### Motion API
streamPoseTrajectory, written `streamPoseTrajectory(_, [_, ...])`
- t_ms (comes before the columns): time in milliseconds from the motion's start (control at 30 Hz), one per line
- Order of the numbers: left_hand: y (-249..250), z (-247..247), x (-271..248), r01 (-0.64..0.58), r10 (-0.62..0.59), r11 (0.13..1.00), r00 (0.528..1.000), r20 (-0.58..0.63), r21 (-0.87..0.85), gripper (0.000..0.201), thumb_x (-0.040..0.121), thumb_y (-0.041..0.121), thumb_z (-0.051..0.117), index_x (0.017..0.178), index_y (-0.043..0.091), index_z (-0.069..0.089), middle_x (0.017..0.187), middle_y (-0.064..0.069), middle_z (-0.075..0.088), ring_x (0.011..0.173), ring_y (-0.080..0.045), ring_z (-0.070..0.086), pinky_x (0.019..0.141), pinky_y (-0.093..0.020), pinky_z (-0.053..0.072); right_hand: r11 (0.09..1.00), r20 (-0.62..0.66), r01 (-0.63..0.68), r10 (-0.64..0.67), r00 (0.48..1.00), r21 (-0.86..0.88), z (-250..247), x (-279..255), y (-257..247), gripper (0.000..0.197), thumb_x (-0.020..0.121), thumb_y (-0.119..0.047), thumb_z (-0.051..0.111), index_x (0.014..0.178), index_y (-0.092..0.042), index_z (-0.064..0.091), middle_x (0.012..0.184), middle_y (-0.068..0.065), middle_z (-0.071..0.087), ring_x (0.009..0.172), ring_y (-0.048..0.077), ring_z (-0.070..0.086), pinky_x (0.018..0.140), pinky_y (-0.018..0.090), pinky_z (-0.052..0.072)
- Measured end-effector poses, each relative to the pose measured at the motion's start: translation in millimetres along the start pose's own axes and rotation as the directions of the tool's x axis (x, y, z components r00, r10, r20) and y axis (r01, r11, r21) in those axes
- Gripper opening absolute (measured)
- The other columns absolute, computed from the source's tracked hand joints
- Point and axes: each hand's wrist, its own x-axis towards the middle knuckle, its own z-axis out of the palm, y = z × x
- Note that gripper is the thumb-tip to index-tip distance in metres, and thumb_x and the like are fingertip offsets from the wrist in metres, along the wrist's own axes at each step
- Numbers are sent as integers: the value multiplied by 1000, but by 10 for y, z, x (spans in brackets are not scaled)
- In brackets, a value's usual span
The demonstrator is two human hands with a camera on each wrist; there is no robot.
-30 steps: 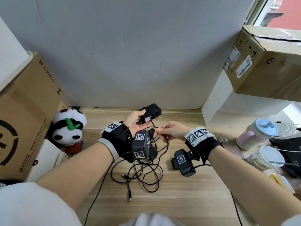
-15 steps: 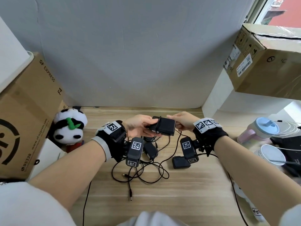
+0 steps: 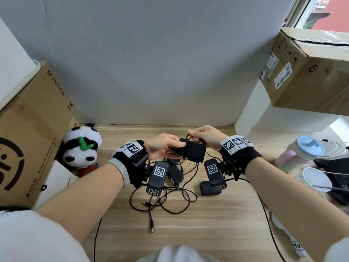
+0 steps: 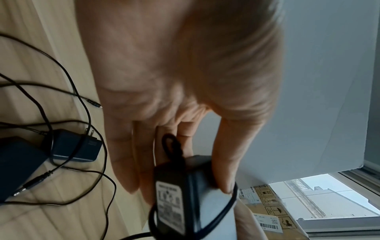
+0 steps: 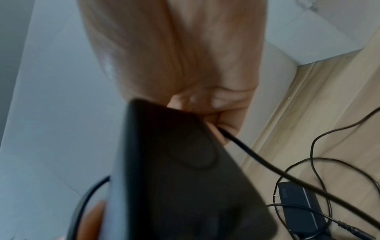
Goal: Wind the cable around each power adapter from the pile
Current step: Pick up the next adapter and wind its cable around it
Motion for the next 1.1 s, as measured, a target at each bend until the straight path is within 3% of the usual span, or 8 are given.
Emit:
streamPoseTrajectory(167, [-16, -36, 18, -43, 35, 998, 987, -159, -50, 16, 86, 7, 63, 74, 7, 54, 87, -11, 60, 79, -23, 64, 74, -31, 59, 999, -12, 37, -38, 999, -9, -34, -50, -7, 24, 99, -19, 44, 89, -11, 64, 54, -4, 39, 47, 6, 34, 52, 18, 29])
streamPoseTrajectory(333, [-32, -11, 88, -116, 69, 986, 939, -338, -121, 8, 88, 7, 62, 86, 2, 56, 92, -14, 60, 83, -24, 64, 73, -33, 58, 995, -55, 102, -101, 993, 5, 13, -58, -59, 26, 101, -16, 37, 85, -9, 57, 53, -1, 37, 47, 11, 30, 48, 21, 24])
streamPoseTrajectory(533, [-61, -88, 158, -178, -6, 927, 873, -488, -329, 22, 88, 8, 63, 103, -6, 57, 97, -20, 61, 80, -28, 62, 68, -38, 59, 976, 21, 189, -188, 982, -108, 113, -88, -51, 24, 100, -19, 41, 88, -14, 62, 53, -2, 38, 46, 9, 30, 44, 18, 24])
streamPoseTrajectory(700, [-37, -74, 135, -244, -31, 830, 878, -477, -502, 13, 90, 4, 57, 97, -7, 53, 100, -24, 59, 86, -33, 64, 61, -41, 58, 981, 70, 177, -171, 983, -81, 163, -93, 95, 23, 98, -20, 47, 96, -14, 69, 46, -9, 39, 45, 7, 31, 45, 16, 27])
streamPoseTrajectory(833, [-25, -25, 115, -247, -37, 774, 901, -432, -583, 10, 91, 3, 56, 95, -4, 51, 100, -25, 58, 99, -38, 61, 83, -45, 53, 986, 73, 151, -146, 987, -65, 148, -115, 148, 23, 97, -20, 49, 90, -15, 70, 49, -6, 41, 45, 7, 36, 48, 16, 33])
streamPoseTrajectory(933, [-25, 1, 109, -253, -38, 740, 909, -415, -623, 9, 92, 3, 54, 94, -5, 51, 95, -24, 57, 89, -37, 62, 91, -48, 50, 988, 66, 124, -118, 991, -94, 133, -124, 170, 24, 96, -22, 51, 83, -16, 71, 51, -4, 44, 46, 9, 37, 51, 18, 34])
streamPoseTrajectory(1033, [-22, 45, 94, -244, -21, 724, 927, -375, -645, 11, 94, 5, 52, 95, -6, 50, 95, -25, 58, 88, -36, 62, 86, -45, 52, 987, 85, 120, -111, 990, -106, 125, -127, 193, 23, 96, -21, 51, 86, -15, 71, 54, -1, 45, 48, 9, 38, 51, 17, 36])
streamPoseTrajectory(1100, [-19, 68, 95, -226, -13, 718, 942, -337, -659, 11, 94, 8, 52, 94, -3, 52, 95, -23, 59, 88, -34, 63, 74, -40, 57, 988, 98, 109, -98, 990, -108, 132, -111, 206, 23, 96, -21, 51, 88, -15, 72, 55, -1, 46, 48, 8, 39, 51, 16, 36])
